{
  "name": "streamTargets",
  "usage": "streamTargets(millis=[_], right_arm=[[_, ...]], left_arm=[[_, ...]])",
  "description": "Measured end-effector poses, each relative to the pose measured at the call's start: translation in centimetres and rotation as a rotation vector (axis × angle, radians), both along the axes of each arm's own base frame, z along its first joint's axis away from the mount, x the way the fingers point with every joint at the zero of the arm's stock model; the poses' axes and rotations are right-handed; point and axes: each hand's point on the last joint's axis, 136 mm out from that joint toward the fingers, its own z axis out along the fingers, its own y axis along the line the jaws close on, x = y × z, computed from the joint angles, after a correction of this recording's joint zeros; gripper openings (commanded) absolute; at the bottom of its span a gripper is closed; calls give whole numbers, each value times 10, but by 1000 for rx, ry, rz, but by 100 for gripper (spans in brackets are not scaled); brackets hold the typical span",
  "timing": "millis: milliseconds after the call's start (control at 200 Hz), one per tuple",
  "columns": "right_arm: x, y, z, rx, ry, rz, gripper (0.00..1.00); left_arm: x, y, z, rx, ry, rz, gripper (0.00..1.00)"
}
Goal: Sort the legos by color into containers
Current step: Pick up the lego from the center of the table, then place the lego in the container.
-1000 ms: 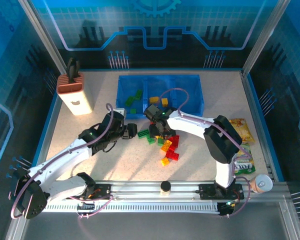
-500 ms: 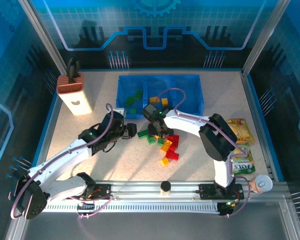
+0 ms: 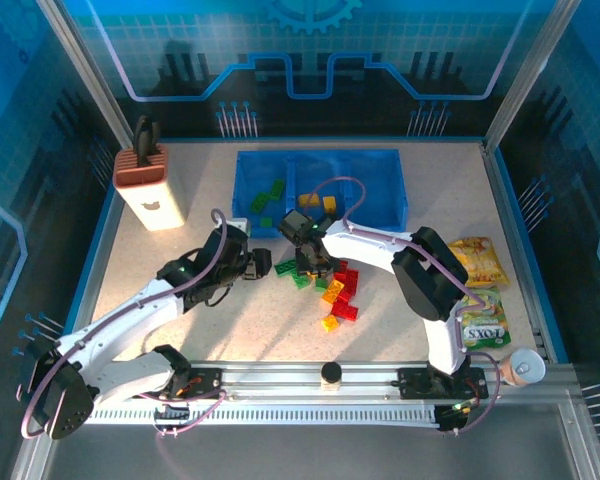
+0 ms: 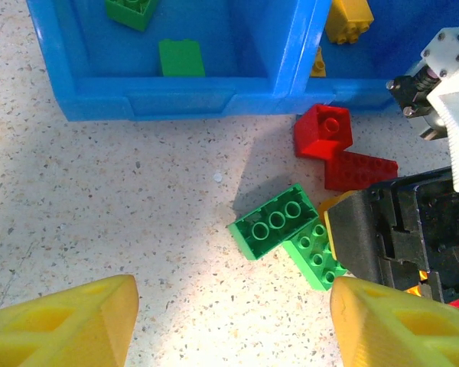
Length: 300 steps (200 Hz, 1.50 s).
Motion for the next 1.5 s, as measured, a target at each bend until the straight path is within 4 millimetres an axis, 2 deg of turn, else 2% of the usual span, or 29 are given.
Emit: streamTargets(millis=[175,305,380,465,585,685,835,940,1020,1216,1501], right_arm=[[-5,-2,9,-25,-15,13,47],[1,-4,40,-11,-75,28,47],[13,-2,66,23,-129,32,47],[36,-4,92,64,-182,17,47],[71,-18,112,86,-229,-26,47],[99,-26,112,82,-240,-50,47],[119,-25,86,52,-193,-46,49],[126,-22,71,28,-162,-34,62],[129,-19,69,20,-156,-21,74],[127,-19,80,21,-178,-12,79],[95,-28,108,56,-225,10,78]], left_arm=[[-1,1,5,-7,-18,4,68],[-3,3,2,-4,-13,3,68],[-4,4,-1,0,-7,3,68],[-5,4,-1,-2,-8,2,67],[-10,6,-6,-8,-2,-3,67],[-17,6,-11,-14,6,-15,67],[-26,3,-20,-25,34,-26,67],[-30,1,-23,-26,45,-37,67],[-31,-1,-23,-28,47,-43,67],[-31,-2,-24,-28,48,-45,69],[-32,-8,-48,6,130,-66,72]])
